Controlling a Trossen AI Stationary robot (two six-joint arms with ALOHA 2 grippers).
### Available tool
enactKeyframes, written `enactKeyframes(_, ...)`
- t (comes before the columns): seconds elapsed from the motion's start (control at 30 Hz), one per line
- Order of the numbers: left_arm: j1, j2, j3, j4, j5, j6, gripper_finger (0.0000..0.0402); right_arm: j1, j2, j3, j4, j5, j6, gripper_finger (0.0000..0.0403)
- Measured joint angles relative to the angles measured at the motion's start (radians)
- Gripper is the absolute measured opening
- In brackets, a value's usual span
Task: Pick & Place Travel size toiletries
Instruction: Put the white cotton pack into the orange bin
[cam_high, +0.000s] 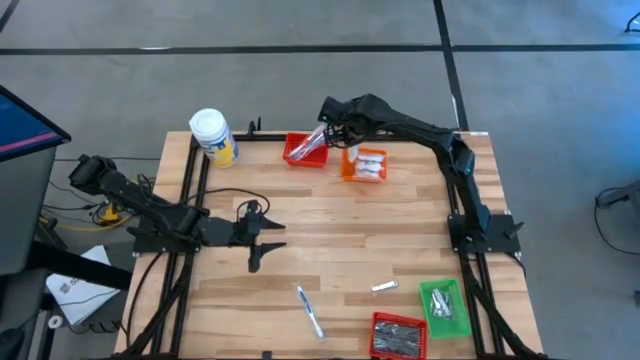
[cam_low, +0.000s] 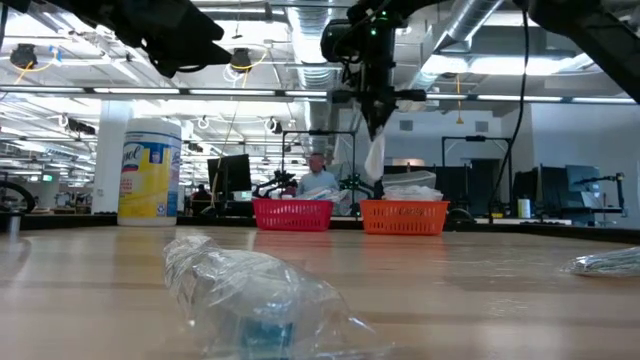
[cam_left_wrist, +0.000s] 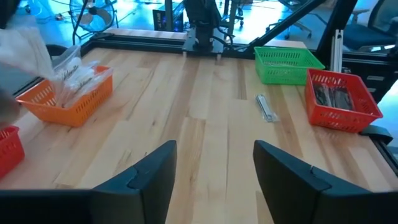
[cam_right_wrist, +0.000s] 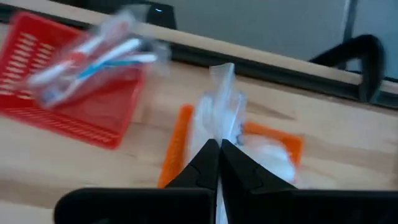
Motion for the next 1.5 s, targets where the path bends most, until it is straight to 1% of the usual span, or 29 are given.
enactKeyframes(0.07,0.0,0.0,0.0,0.0,-0.003,0.013,0.0204,0.008,0.0,0.0,0.023,0.002,-0.003,0.0)
enactKeyframes(0.27,0.004,0.0,0.0,0.007,-0.005,0.015,0.0195,0.03,0.0,-0.005,0.006,0.01,-0.001,0.0)
enactKeyframes(0.63,-0.001,0.0,0.0,0.011,-0.008,0.015,0.0182,0.03,0.001,-0.12,0.031,0.034,0.02,0.0)
enactKeyframes(0.77,-0.001,0.0,0.0,0.011,-0.008,0.015,0.0182,0.042,0.0,-0.169,0.094,0.034,0.007,0.0)
enactKeyframes(1.13,-0.001,0.0,0.0,0.013,-0.008,0.015,0.0182,0.045,0.0,-0.28,0.149,0.032,0.002,0.0)
enactKeyframes(1.3,-0.001,0.0,0.0,0.013,-0.007,0.015,0.0182,0.044,0.0,-0.331,0.216,0.029,-0.009,0.0)
enactKeyframes(1.4,-0.001,0.0,0.0,0.013,-0.007,0.016,0.0182,0.043,0.0,-0.339,0.221,0.029,-0.011,0.0005)
enactKeyframes(1.5,-0.001,0.0,0.0,0.013,-0.007,0.016,0.0182,0.043,0.0,-0.341,0.242,0.03,-0.026,0.0023)
